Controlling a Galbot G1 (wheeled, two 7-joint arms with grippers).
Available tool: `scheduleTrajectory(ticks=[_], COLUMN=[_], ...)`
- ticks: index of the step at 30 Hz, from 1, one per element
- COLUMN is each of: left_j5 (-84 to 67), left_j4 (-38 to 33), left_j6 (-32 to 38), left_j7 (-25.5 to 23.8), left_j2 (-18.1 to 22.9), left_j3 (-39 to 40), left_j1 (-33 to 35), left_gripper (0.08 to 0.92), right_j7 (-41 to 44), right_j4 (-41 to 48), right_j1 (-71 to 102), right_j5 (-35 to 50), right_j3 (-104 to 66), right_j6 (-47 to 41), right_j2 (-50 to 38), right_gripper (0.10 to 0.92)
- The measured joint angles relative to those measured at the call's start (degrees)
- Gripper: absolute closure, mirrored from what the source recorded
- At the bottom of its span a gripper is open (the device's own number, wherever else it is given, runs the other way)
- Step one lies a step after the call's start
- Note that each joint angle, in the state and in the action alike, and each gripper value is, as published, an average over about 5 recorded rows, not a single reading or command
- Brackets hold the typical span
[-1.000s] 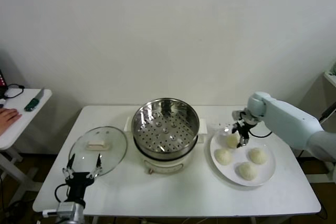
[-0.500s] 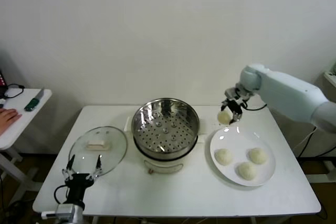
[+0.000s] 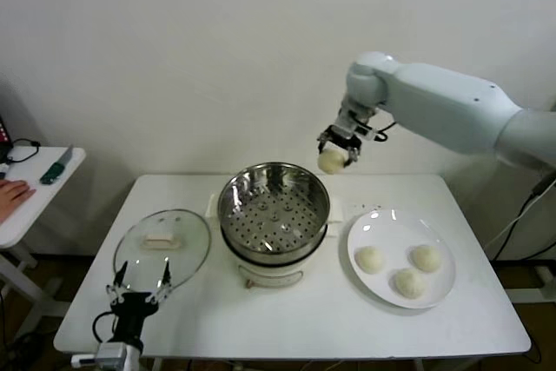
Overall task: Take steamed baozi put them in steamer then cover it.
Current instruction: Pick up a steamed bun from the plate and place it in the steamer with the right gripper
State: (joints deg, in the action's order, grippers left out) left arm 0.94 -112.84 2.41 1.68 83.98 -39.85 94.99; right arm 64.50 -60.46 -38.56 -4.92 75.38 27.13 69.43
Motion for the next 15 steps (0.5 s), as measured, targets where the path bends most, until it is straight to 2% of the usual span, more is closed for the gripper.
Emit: scheduleTrajectory(ticks=[15], left_j5=[0.0], left_j4=[-0.8], left_j6=[-0.8], left_j7=[0.1], left_j2=[-0.3], left_j3=[0.4], left_j1=[-0.3], left_gripper=[0.177], right_j7=[-1.2], right_j4=[5.9], right_j1=[8.3], right_j5=[-13.5], right_j3=[-3.7], right_j6=[7.6], right_j2=[11.9], right_gripper=[0.313])
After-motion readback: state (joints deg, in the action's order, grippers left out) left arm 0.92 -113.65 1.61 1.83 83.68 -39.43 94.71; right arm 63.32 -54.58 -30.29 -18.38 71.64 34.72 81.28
